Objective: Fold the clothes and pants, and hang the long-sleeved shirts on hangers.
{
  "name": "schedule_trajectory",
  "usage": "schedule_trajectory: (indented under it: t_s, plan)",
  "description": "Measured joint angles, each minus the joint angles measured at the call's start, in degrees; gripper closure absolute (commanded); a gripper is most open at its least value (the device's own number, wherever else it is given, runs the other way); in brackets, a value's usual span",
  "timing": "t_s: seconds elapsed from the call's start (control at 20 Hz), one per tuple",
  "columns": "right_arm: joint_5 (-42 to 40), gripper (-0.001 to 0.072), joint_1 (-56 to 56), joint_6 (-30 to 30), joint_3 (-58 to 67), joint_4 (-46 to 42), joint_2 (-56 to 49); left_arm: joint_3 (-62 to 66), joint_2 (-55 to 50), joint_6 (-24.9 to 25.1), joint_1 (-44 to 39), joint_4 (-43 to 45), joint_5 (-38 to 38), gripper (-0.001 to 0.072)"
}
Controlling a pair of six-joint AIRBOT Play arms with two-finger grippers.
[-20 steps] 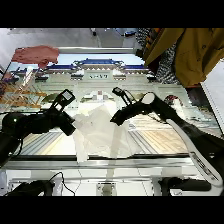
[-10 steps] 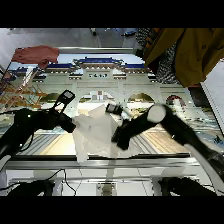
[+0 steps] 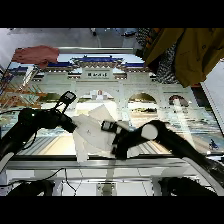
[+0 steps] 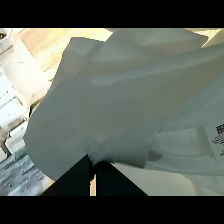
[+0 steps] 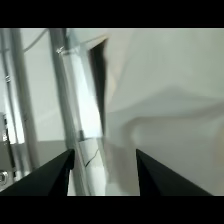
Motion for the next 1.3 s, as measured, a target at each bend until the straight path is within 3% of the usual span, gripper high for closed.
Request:
schedule_trajectory:
  t_s: [0.2, 0.45, 0.85, 1.1, 1.15, 1.3]
  plan:
    - [-4.76, 0.0233, -13.60, -4.11, 0.72, 3.37, -2.38, 0.00, -0.02, 0.00, 0.00, 0.22, 0.00, 0.0681]
    - [-0.52, 0.0233, -24.17, -12.15, 0.96, 16.55, -12.13, 0.00, -0.02, 0.26, 0.00, 0.24, 0.00, 0.0681]
    - [4.13, 0.0233, -19.34, -20.41, 2.36, 29.66, -24.98, 0.00, -0.02, 0.24, 0.00, 0.22, 0.02, 0.0681]
    - [1.64, 0.0238, -15.45, -20.79, 7.91, 32.85, -29.77, 0.00, -0.02, 0.24, 0.00, 0.22, 0.02, 0.0681]
    - [1.60, 0.0298, -14.93, -20.46, 8.90, 32.89, -30.71, 0.00, -0.02, 0.24, 0.00, 0.22, 0.00, 0.0681]
    - [3.56, 0.0647, -14.10, -19.85, 10.67, 31.52, -32.54, 0.00, -0.02, 0.24, 0.00, 0.17, 0.00, 0.0681]
